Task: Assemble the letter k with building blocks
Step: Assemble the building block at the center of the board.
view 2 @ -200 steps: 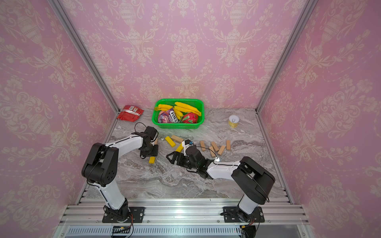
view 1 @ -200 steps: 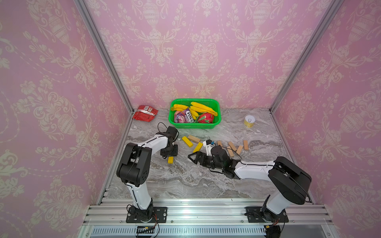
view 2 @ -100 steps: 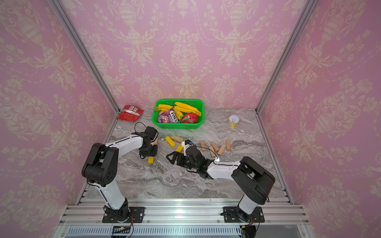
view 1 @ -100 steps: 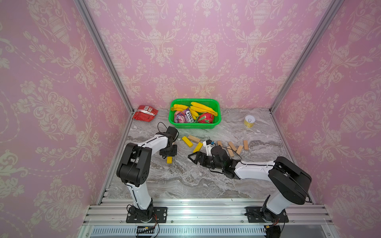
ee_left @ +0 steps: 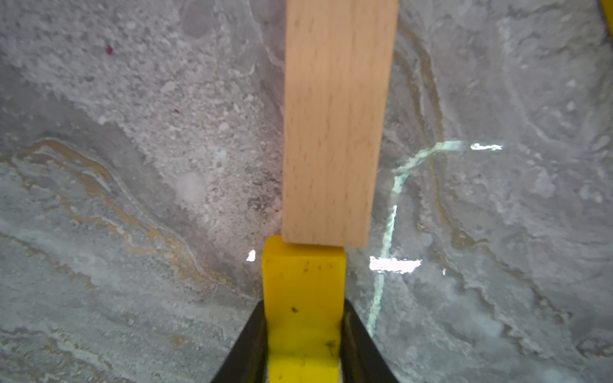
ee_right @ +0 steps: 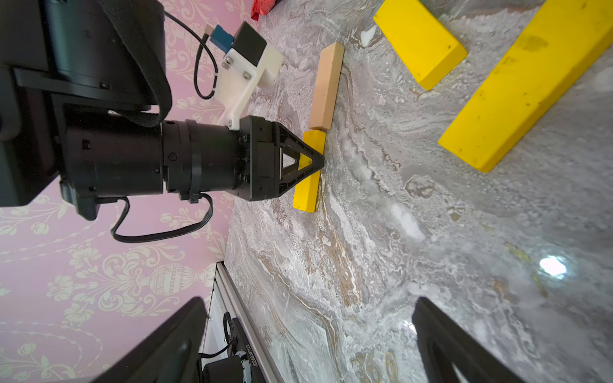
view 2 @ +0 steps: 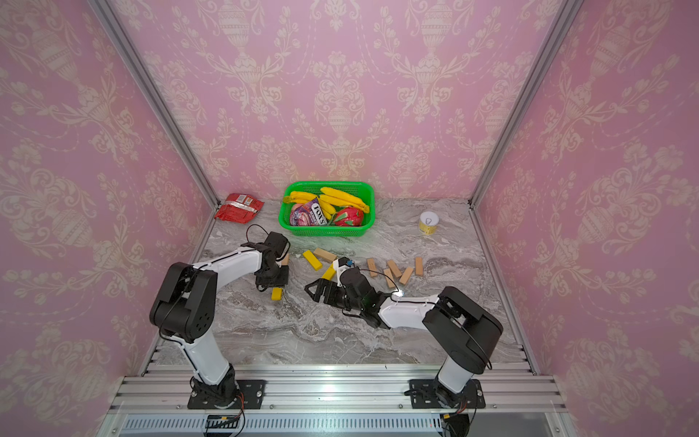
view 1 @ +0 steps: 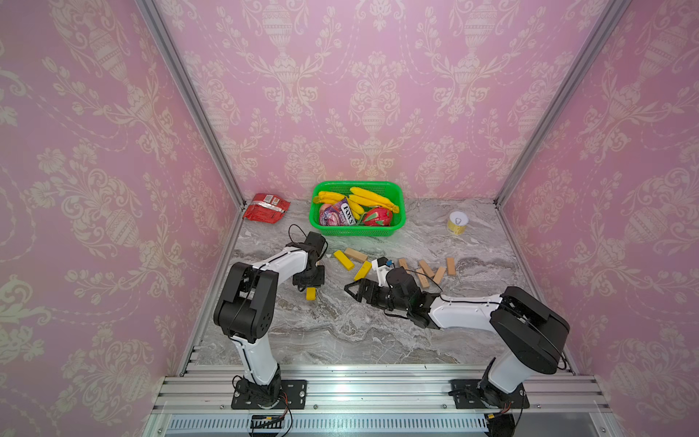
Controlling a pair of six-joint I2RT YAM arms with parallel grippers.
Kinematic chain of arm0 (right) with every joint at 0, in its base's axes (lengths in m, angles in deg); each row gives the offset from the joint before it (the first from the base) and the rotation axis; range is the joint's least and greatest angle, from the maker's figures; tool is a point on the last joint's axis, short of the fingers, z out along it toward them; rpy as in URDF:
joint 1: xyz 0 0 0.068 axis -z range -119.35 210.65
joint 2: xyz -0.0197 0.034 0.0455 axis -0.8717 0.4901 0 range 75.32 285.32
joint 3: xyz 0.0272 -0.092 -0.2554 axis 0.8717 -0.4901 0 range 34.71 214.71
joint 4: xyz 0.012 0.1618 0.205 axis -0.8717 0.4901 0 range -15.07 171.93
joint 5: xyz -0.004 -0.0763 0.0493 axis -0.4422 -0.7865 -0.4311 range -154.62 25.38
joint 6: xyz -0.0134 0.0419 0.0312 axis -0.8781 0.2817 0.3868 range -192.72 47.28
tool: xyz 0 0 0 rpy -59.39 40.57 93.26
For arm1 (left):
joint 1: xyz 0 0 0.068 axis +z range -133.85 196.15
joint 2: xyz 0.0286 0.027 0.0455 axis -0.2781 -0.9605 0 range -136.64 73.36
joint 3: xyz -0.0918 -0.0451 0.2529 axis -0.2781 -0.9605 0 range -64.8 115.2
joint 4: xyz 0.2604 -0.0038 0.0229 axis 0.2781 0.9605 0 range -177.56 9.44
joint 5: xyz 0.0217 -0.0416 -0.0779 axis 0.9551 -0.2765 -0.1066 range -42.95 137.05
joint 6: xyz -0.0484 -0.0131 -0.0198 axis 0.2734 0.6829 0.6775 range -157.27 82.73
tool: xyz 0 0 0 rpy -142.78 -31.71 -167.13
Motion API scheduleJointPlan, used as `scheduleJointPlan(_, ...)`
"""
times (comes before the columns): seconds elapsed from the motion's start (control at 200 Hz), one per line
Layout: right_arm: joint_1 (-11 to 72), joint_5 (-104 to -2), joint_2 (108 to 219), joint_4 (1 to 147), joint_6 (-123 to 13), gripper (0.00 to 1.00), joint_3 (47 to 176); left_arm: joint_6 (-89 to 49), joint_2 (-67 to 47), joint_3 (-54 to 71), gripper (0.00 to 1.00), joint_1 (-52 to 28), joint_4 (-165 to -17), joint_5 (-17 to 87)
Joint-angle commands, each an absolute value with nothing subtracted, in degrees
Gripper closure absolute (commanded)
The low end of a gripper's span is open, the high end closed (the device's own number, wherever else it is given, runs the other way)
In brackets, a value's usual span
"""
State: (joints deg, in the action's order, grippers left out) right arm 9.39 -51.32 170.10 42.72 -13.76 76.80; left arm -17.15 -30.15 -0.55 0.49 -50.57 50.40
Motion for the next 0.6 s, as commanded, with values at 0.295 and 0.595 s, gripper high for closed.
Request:
scheduleJointPlan(0.295,9.74,-51.19,170.95,42.14,-13.66,0.00,77.87,-16.11,-29.79,1.40,0.66,0.24,-48.38,48.73)
scheduleJointPlan(0.595,9.85,-51.16,170.98,42.15,-13.66,0.00,77.87,-16.49,-30.36,1.67,0.66,0.06,-48.08,49.55)
